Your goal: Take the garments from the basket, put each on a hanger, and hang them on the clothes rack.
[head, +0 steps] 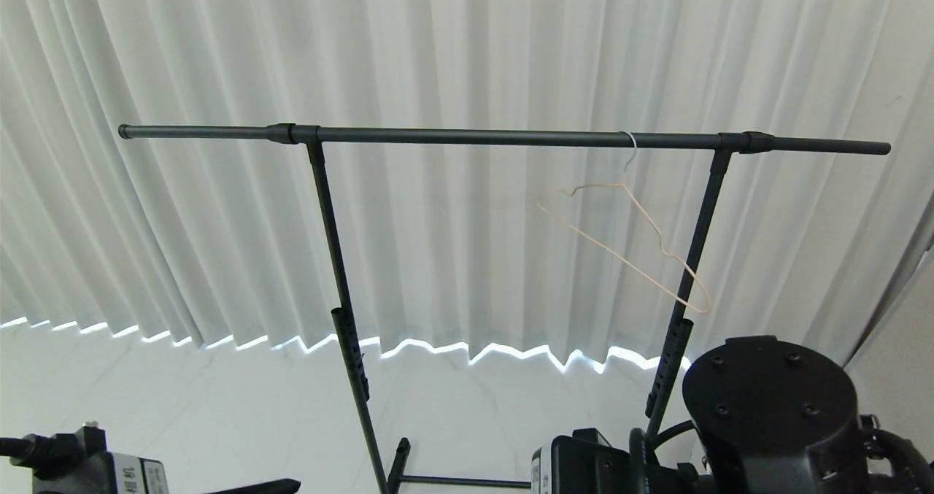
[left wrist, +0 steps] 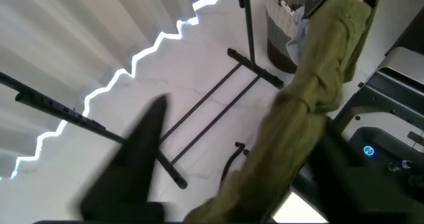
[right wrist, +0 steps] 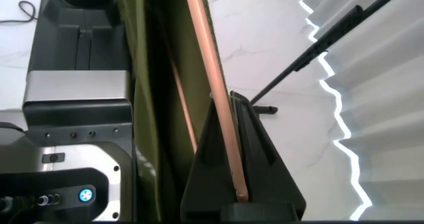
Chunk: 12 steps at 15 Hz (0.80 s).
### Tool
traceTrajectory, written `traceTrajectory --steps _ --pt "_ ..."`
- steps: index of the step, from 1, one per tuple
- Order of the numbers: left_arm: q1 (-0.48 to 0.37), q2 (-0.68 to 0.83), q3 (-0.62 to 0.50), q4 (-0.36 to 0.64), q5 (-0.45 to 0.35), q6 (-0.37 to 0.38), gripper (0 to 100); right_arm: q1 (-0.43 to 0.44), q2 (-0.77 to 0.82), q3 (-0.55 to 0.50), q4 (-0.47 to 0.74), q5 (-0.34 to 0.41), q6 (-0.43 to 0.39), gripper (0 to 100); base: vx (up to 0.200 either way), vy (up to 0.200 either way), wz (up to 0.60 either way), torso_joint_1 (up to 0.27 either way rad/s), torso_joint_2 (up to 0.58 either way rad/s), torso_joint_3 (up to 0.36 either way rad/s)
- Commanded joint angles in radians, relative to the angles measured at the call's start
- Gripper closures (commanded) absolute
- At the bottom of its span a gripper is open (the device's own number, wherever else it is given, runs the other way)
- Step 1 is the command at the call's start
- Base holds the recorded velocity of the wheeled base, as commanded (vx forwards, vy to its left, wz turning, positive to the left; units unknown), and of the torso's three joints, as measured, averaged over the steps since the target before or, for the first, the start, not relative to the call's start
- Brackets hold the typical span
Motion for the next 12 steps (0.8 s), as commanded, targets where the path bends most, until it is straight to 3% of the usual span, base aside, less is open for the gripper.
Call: traceTrajectory --steps 1,7,10,12 --pt "0.0 -0.004 0.002 0.002 0.0 0.0 0 -0.007 -0.021 0.002 -0.001 0.0 -0.005 100 0.0 0.0 0.0 0.0 0.0 0.0" --pt "0.023 -0.077 0.053 -0.012 0.008 0.0 0 -0.115 -0.156 0.088 0.009 0.0 -0.042 100 0.0 0.0 0.0 0.0 0.0 0.0" --pt "0.147 -0.07 0.099 -0.012 0.008 0.002 0 -0.138 -0.24 0.161 0.03 -0.001 -0.042 100 0.0 0.0 0.0 0.0 0.0 0.0" --pt "0.175 -0.071 0.126 -0.012 0.008 0.002 0 -0.15 -0.268 0.189 0.033 -0.02 -0.042 100 0.0 0.0 0.0 0.0 0.0 0.0"
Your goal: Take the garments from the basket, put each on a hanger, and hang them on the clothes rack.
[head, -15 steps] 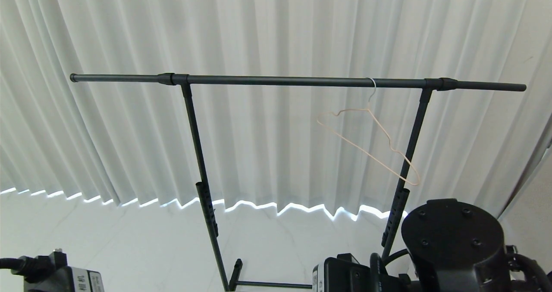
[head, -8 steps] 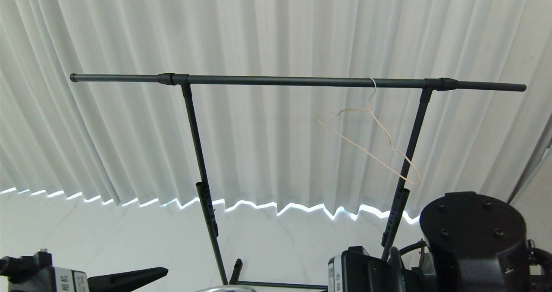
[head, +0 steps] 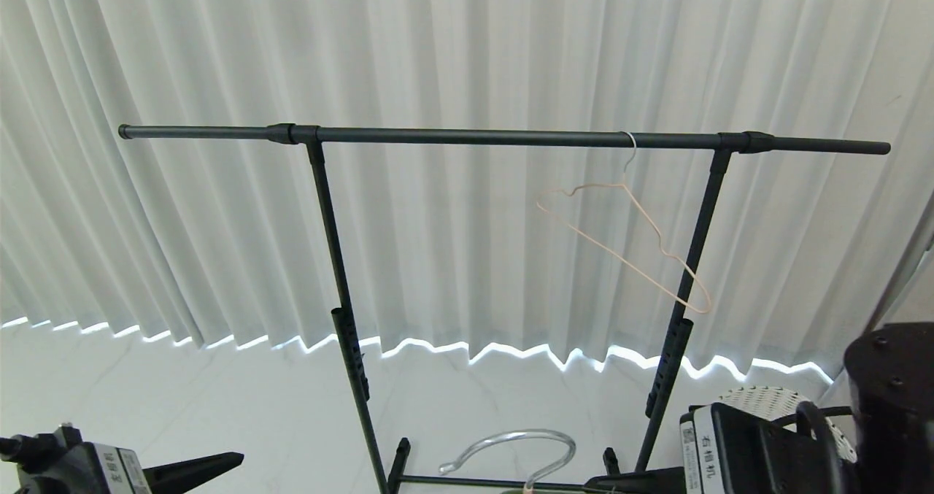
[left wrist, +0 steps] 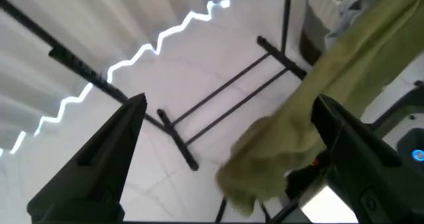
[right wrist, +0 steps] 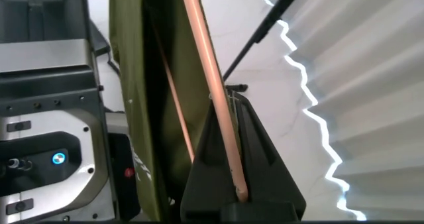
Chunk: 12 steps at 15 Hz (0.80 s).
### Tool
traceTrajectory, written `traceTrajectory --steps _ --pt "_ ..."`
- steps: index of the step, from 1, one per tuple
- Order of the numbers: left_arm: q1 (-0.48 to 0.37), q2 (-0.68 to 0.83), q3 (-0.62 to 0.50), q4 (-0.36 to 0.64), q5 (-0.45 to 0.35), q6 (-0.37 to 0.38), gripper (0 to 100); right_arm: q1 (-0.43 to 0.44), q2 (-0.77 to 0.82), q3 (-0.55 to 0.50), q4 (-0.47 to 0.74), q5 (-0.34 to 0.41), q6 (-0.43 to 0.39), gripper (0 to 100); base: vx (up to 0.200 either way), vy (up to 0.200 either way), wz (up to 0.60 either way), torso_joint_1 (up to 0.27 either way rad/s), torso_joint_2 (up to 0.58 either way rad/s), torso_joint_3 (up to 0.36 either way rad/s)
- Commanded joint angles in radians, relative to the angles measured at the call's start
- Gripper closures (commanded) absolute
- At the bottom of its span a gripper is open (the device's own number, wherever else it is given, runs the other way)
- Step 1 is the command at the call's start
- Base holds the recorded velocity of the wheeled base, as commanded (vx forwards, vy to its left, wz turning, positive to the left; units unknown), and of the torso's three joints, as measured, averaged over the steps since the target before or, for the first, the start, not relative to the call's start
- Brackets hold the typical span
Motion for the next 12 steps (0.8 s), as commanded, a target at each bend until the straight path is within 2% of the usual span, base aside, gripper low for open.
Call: traceTrajectory --steps 1,4,5,7,12 --pt "0.045 0.0 0.056 -0.001 0.0 0.0 0 -0.017 -0.06 0.027 0.001 -0.008 0.0 100 0.0 0.0 0.0 0.0 0.0 0.0" --pt "0.048 -0.006 0.108 -0.001 0.0 0.014 0 -0.046 -0.07 0.029 -0.001 -0.006 0.001 100 0.0 0.0 0.0 0.0 0.0 0.0" --pt "0.062 -0.003 0.113 -0.001 0.0 0.069 0 -0.052 -0.073 0.029 -0.001 -0.006 0.001 100 0.0 0.0 0.0 0.0 0.0 0.0" --pt "0.084 0.002 0.113 -0.003 -0.003 0.08 0 -0.054 -0.076 0.027 -0.004 -0.005 0.001 100 0.0 0.0 0.0 0.0 0.0 0.0" --pt "0.263 0.052 0.137 -0.035 -0.013 0.069 0 -0.039 -0.088 0.024 -0.006 0.001 0.001 100 0.0 0.0 0.0 0.0 0.0 0.0"
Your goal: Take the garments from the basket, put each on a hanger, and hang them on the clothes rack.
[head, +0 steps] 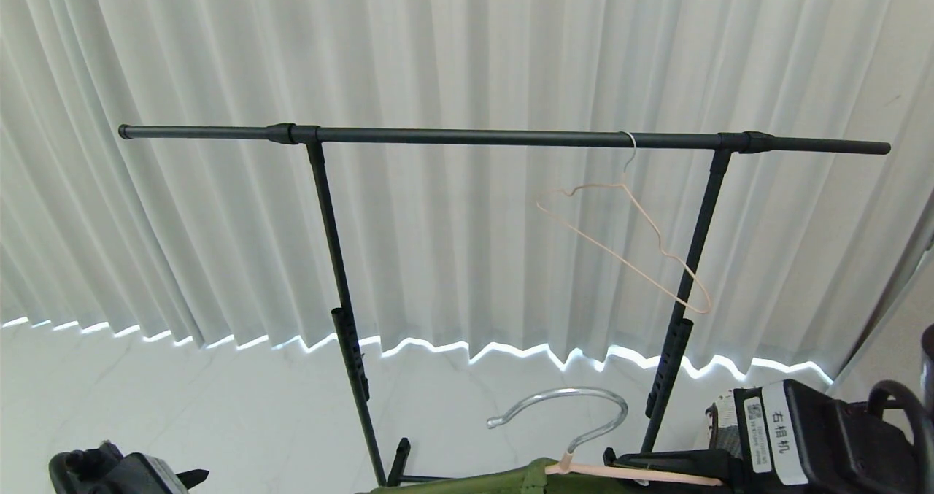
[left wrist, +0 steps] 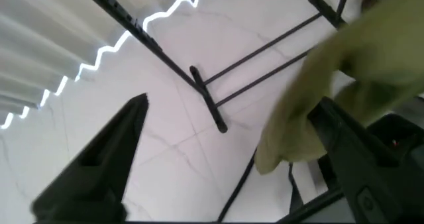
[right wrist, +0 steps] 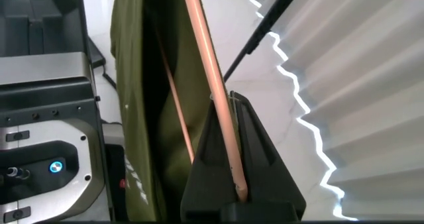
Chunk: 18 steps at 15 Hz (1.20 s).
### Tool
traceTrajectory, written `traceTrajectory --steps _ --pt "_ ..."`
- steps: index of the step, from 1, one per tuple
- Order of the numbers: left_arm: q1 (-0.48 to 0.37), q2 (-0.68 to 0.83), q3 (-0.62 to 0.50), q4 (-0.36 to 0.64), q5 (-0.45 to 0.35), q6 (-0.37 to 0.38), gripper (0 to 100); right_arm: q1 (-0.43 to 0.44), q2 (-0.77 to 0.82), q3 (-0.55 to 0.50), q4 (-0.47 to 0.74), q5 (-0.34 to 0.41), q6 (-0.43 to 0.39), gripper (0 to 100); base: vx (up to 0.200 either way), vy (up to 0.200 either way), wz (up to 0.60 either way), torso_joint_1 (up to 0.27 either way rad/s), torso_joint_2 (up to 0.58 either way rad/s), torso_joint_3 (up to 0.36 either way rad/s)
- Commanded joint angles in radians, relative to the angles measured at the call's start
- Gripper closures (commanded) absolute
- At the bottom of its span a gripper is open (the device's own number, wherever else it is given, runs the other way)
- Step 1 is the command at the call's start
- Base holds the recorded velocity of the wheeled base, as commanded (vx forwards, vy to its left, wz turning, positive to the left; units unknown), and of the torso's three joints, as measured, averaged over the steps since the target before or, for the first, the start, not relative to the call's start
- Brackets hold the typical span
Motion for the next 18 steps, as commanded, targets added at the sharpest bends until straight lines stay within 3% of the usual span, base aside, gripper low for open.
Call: traceTrajectory --steps 1,6,10,15,16,18 --pt "0.048 0.024 0.023 -0.017 -0.014 -0.001 100 0.009 -0.002 -0.001 0.0 -0.001 0.0 100 0.0 0.0 0.0 0.0 0.0 0.0" --pt "0.074 0.026 0.031 -0.046 -0.021 -0.001 100 0.009 -0.015 -0.001 0.001 -0.004 0.0 100 0.0 0.0 0.0 0.0 0.0 0.0" --pt "0.235 0.021 0.04 -0.053 -0.014 0.01 100 -0.075 -0.067 0.002 0.086 -0.032 0.014 100 0.0 0.0 0.0 0.0 0.0 0.0" --pt "0.245 0.015 0.037 -0.054 -0.011 0.139 100 -0.095 -0.073 -0.012 0.081 -0.03 0.044 100 0.0 0.0 0.0 0.0 0.0 0.0" --pt "0.245 0.015 0.029 -0.054 -0.012 0.141 0 -0.097 -0.073 -0.015 0.083 -0.033 0.049 100 0.0 0.0 0.0 0.0 0.0 0.0" --pt "0.24 0.006 0.02 -0.094 -0.02 0.138 0 -0.097 -0.068 -0.044 0.087 -0.041 0.135 100 0.0 0.0 0.0 0.0 0.0 0.0"
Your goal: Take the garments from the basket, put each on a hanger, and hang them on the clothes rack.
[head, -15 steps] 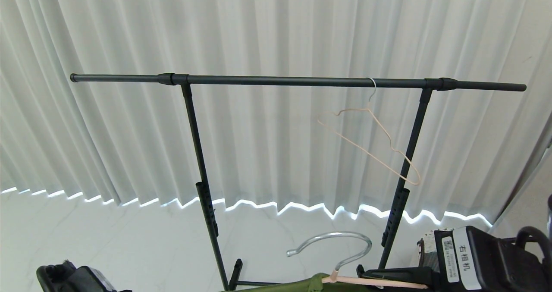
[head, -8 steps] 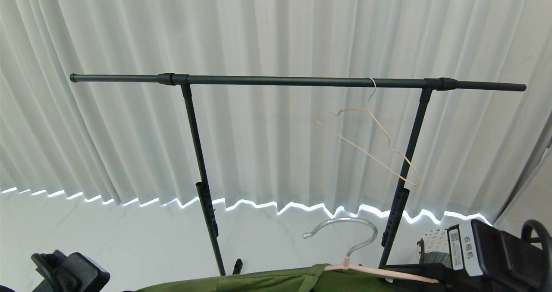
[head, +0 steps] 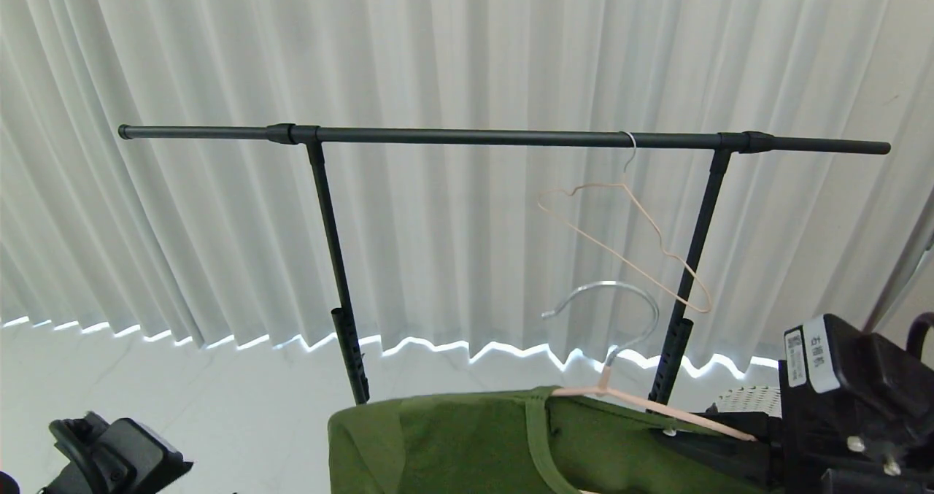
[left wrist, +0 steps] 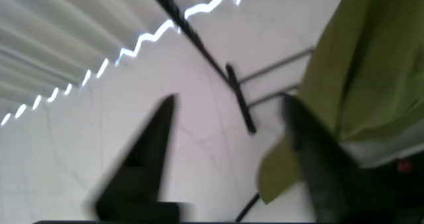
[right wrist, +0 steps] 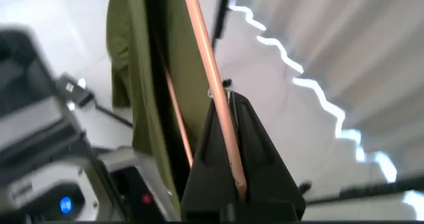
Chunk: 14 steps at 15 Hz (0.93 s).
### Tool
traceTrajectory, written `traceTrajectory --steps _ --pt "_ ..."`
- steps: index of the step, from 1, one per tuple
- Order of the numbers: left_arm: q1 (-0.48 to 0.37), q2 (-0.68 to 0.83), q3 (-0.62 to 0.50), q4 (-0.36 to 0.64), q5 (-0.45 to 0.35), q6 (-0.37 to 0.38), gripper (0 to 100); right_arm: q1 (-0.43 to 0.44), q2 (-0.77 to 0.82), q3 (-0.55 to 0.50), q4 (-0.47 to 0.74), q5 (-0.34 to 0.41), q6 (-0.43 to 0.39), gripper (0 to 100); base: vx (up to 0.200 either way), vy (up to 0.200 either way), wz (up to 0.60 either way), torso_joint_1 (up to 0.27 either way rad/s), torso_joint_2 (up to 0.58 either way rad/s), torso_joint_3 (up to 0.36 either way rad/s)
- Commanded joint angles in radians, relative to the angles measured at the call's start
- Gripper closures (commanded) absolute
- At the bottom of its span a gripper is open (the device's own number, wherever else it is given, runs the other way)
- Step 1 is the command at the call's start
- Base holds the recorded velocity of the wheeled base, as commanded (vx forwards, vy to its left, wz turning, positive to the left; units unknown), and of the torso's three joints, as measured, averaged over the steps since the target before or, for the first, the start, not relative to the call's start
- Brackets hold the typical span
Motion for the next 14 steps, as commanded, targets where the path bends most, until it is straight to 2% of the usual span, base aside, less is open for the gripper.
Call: traceTrajectory --steps 1,3,5,7,9,11,14 --pt "-0.006 -0.007 -0.008 -0.049 -0.006 0.004 0 -0.004 0.012 -0.045 0.016 -0.036 0.078 100 0.0 0.0 0.0 0.0 0.0 0.0" --pt "-0.008 -0.007 -0.008 -0.14 -0.005 0.009 0 -0.02 0.045 -0.124 0.088 -0.142 0.205 100 0.0 0.0 0.0 0.0 0.0 0.0" --pt "-0.006 -0.005 -0.008 -0.19 -0.005 0.022 0 -0.06 0.084 -0.229 0.225 -0.197 0.297 100 0.0 0.0 0.0 0.0 0.0 0.0" --pt "-0.008 -0.004 -0.011 -0.201 -0.005 0.061 0 -0.103 0.148 -0.339 0.309 -0.246 0.359 100 0.0 0.0 0.0 0.0 0.0 0.0" --pt "-0.008 0.001 -0.031 -0.2 -0.005 0.067 0 -0.127 0.213 -0.425 0.315 -0.286 0.397 100 0.0 0.0 0.0 0.0 0.0 0.0" --pt "-0.008 0.018 -0.049 -0.2 -0.005 0.067 0 -0.15 0.257 -0.486 0.315 -0.295 0.402 100 0.0 0.0 0.0 0.0 0.0 0.0" --pt "-0.008 0.027 -0.055 -0.2 -0.006 0.065 0 -0.164 0.282 -0.525 0.3 -0.294 0.403 100 0.2 0.0 0.0 -0.001 0.0 0.002"
